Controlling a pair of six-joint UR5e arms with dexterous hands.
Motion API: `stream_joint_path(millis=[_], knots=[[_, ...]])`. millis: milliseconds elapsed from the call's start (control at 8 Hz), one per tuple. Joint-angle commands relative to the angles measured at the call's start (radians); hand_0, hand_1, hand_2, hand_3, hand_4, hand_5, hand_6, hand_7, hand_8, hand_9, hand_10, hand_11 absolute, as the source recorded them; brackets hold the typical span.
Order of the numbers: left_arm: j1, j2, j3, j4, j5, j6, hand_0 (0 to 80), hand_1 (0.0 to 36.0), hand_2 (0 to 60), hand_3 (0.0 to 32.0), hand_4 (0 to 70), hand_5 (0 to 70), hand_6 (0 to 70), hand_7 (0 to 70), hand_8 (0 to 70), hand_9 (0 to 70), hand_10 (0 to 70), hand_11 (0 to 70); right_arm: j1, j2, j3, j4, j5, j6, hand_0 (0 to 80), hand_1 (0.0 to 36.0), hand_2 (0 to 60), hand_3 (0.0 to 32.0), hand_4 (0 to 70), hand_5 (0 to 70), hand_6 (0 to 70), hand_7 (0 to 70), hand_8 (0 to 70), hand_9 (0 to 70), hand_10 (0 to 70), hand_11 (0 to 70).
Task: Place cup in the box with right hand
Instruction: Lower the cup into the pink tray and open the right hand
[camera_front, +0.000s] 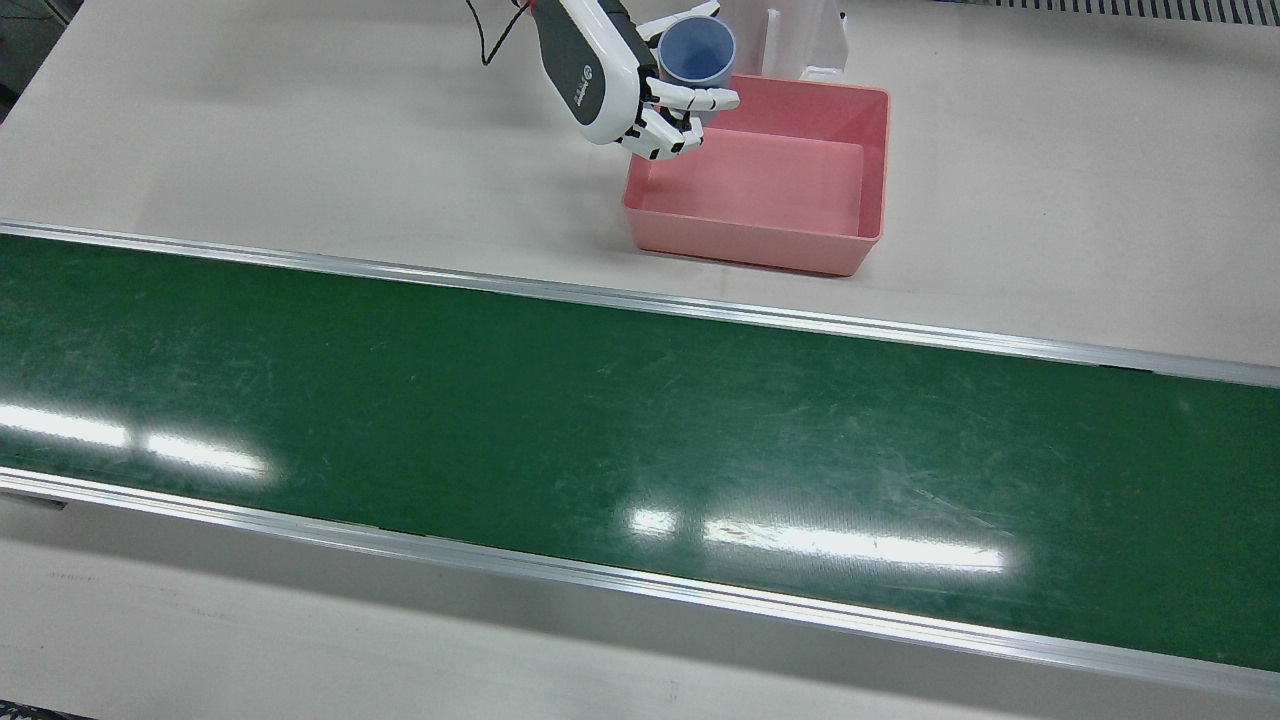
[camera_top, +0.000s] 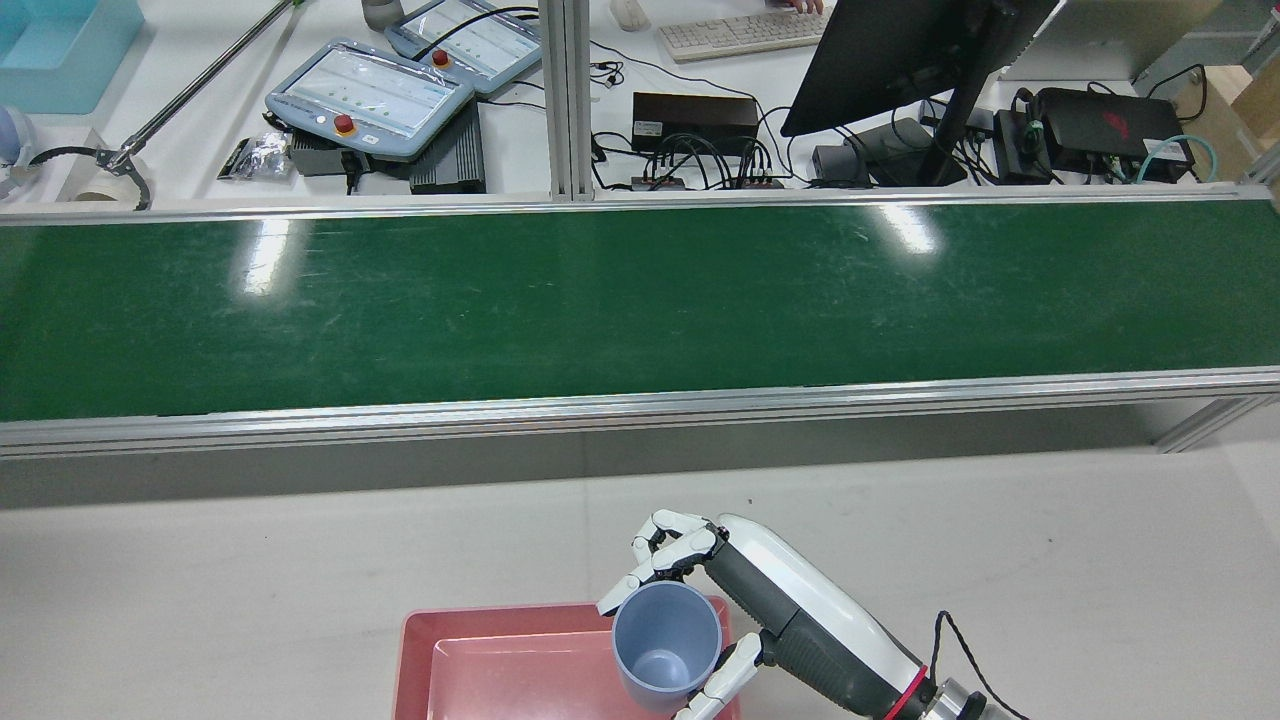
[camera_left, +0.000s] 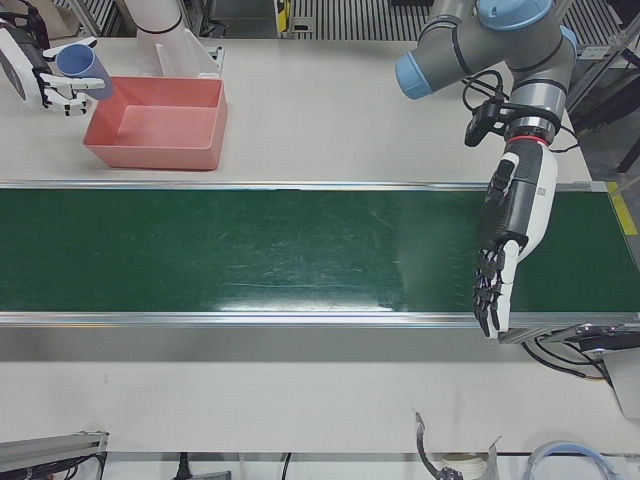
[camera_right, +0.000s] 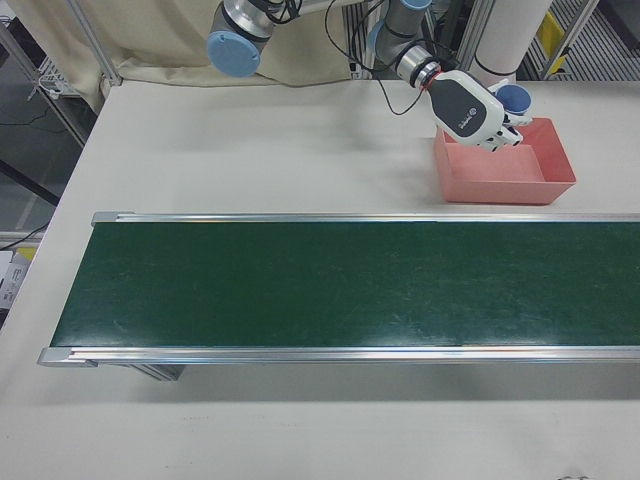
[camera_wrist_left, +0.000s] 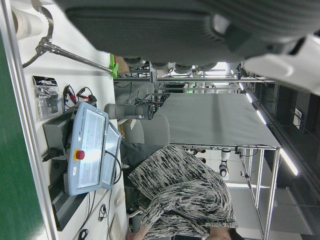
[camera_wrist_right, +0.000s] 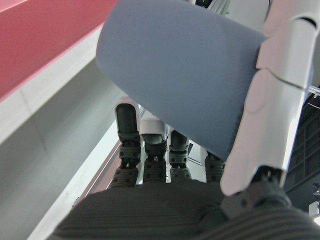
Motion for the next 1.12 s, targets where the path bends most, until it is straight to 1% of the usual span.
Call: stream_joint_path(millis=[0, 125, 250, 375, 500, 625, 750, 875, 1000], knots=[[0.0, 0.0, 0.002, -0.002, 0.0, 0.0, 0.0, 0.0, 0.0, 0.0, 0.0, 0.0, 0.0, 0.0, 0.0, 0.0, 0.0, 0.0, -0.013, -0.003, -0.002, 0.0, 0.002, 0.001, 54.7, 13.6, 3.2, 0.0, 32.9, 9.0, 15.8, 59.0, 32.7, 52.9, 16.5, 25.2], [-0.001, 0.0, 0.002, -0.002, 0.0, 0.001, 0.0, 0.0, 0.0, 0.0, 0.0, 0.0, 0.0, 0.0, 0.0, 0.0, 0.0, 0.0, -0.018, -0.003, -0.003, 0.0, 0.0, 0.004, 53.6, 16.6, 6.5, 0.0, 16.2, 7.1, 6.7, 21.7, 13.0, 22.7, 5.1, 9.3], [-0.001, 0.0, 0.002, -0.002, 0.0, 0.001, 0.0, 0.0, 0.0, 0.0, 0.0, 0.0, 0.0, 0.0, 0.0, 0.0, 0.0, 0.0, -0.02, -0.004, -0.002, 0.0, 0.0, 0.008, 52.8, 16.6, 6.5, 0.0, 9.7, 6.5, 3.6, 8.4, 7.5, 12.8, 1.9, 4.8], [-0.001, 0.0, 0.0, 0.0, 0.0, 0.001, 0.0, 0.0, 0.0, 0.0, 0.0, 0.0, 0.0, 0.0, 0.0, 0.0, 0.0, 0.0, -0.021, -0.004, -0.002, 0.002, 0.0, 0.008, 50.7, 13.4, 3.4, 0.0, 12.5, 5.6, 3.2, 6.9, 7.8, 13.1, 1.5, 3.9], [-0.001, 0.0, 0.0, 0.0, 0.0, 0.0, 0.0, 0.0, 0.0, 0.0, 0.0, 0.0, 0.0, 0.0, 0.0, 0.0, 0.0, 0.0, -0.021, -0.004, 0.001, 0.0, 0.0, 0.01, 48.4, 10.7, 3.5, 0.0, 14.2, 4.7, 3.2, 8.1, 8.6, 14.6, 1.2, 3.2], [-0.001, 0.0, 0.0, 0.0, 0.0, 0.0, 0.0, 0.0, 0.0, 0.0, 0.0, 0.0, 0.0, 0.0, 0.0, 0.0, 0.0, 0.0, -0.017, -0.006, 0.009, 0.0, 0.0, 0.013, 44.8, 10.1, 12.7, 0.0, 12.5, 3.9, 3.2, 8.9, 8.8, 15.1, 1.1, 2.7], [-0.001, 0.0, 0.0, 0.0, 0.0, 0.0, 0.0, 0.0, 0.0, 0.0, 0.0, 0.0, 0.0, 0.0, 0.0, 0.0, 0.0, 0.0, 0.006, -0.016, 0.03, 0.0, -0.003, 0.037, 45.3, 9.1, 9.8, 0.0, 14.3, 3.8, 3.3, 9.5, 9.0, 15.4, 1.1, 2.7], [0.0, 0.0, 0.0, 0.0, 0.0, 0.001, 0.0, 0.0, 0.0, 0.0, 0.0, 0.0, 0.0, 0.0, 0.0, 0.0, 0.0, 0.0, 0.063, -0.056, 0.09, -0.003, -0.012, 0.083, 44.4, 10.1, 13.9, 0.0, 12.8, 3.9, 3.5, 10.3, 9.4, 16.2, 1.3, 3.0], [-0.001, 0.0, 0.0, 0.0, 0.0, 0.001, 0.0, 0.0, 0.0, 0.0, 0.0, 0.0, 0.0, 0.0, 0.0, 0.0, 0.0, 0.0, 0.148, -0.111, 0.14, -0.012, -0.018, 0.149, 45.7, 6.2, 4.1, 0.0, 15.5, 3.6, 3.5, 10.5, 9.5, 16.5, 1.4, 2.9]])
